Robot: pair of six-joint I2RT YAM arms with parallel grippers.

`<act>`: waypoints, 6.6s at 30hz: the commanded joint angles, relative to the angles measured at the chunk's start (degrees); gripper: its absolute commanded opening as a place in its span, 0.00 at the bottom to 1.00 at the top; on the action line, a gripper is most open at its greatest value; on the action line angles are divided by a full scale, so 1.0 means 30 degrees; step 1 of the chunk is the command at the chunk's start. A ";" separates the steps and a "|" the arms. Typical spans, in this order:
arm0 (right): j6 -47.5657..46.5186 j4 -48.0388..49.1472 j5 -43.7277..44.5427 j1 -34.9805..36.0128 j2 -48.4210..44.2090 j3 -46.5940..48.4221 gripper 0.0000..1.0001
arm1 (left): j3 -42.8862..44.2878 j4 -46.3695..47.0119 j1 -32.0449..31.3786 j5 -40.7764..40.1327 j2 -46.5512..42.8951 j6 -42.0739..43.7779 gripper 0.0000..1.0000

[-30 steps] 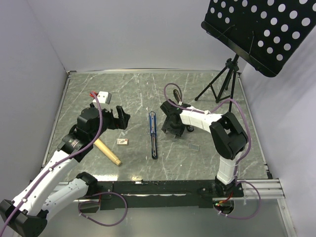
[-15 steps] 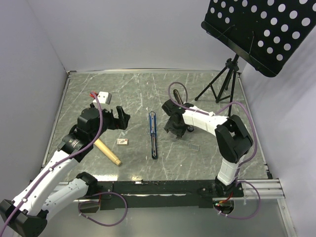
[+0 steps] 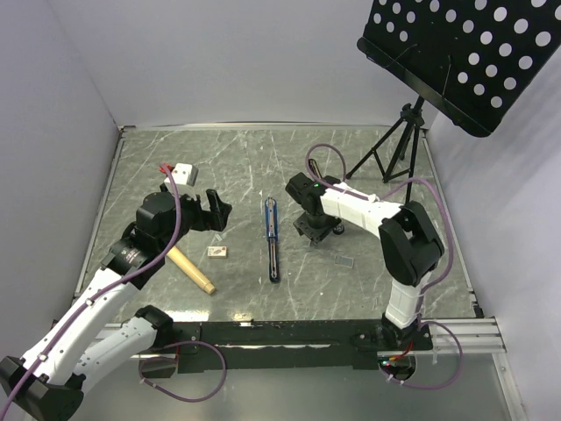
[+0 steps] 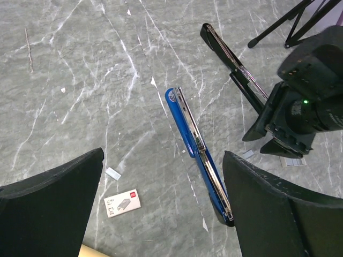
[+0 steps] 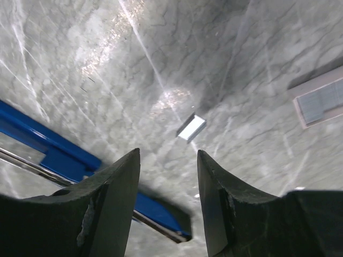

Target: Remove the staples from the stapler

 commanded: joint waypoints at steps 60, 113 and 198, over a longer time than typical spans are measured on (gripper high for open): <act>0.5122 -0.0941 -0.0402 0.0048 0.1835 -0.1321 0.44 | -0.0111 0.0732 -0.0115 0.0844 0.0237 -0.0089 0.97; -1.1049 0.2545 0.0976 -0.1210 -0.6134 -0.6827 0.14 | -0.0111 0.0673 -0.0232 0.0698 0.0384 -0.0059 0.97; -1.3306 0.3717 0.0301 -0.3058 -0.7277 -0.8354 0.28 | -0.0111 0.0732 -0.0232 0.0668 0.0618 -0.0059 0.97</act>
